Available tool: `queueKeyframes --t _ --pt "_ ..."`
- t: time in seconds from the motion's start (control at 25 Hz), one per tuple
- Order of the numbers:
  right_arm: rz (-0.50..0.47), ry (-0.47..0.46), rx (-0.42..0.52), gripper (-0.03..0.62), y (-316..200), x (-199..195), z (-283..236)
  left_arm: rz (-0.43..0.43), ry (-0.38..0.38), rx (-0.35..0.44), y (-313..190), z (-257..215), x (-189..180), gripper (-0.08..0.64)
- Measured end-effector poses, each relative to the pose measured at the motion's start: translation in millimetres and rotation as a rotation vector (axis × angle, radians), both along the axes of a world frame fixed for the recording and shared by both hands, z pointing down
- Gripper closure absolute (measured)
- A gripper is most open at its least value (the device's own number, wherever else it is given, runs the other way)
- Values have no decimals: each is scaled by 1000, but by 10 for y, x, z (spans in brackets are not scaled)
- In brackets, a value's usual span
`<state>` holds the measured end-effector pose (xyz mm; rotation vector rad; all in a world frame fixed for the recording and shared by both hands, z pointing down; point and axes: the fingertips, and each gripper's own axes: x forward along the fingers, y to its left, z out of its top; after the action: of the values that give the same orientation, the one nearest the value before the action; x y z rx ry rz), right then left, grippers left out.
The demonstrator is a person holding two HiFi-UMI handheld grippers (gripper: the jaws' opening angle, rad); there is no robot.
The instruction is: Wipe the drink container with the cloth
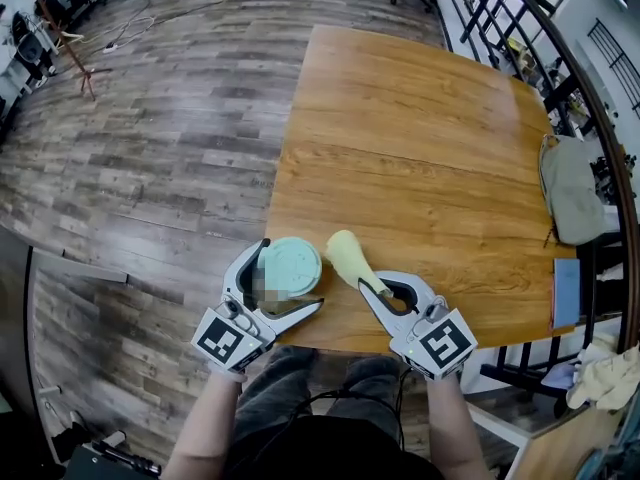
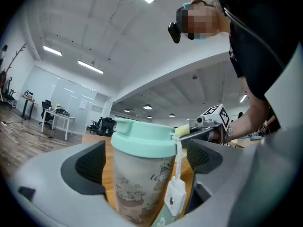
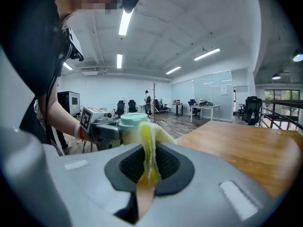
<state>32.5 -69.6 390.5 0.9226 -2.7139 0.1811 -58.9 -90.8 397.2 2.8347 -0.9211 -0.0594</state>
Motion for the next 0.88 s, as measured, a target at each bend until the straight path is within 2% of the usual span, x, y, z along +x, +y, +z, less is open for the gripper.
queueKeyframes --t 0.36,0.52,0.56,0.72,0.84,0.88 --pt "227 -3 47 569 57 -87 -25 64 -56 -24 194 76 -293 69" --pt "296 -19 73 569 93 -123 -41 13 -76 -4 231 57 -408 171" --pt "308 -21 76 569 111 -115 -28 -13 -77 2 232 49 -441 217" --pt "345 -44 86 569 248 -51 -32 -171 -66 -9 294 45 -683 393" --pt "375 -76 104 569 378 -36 -126 -287 -79 -14 364 16 -908 563" --pt "385 -84 112 569 409 -35 -169 -304 -79 -8 386 -27 -939 564"
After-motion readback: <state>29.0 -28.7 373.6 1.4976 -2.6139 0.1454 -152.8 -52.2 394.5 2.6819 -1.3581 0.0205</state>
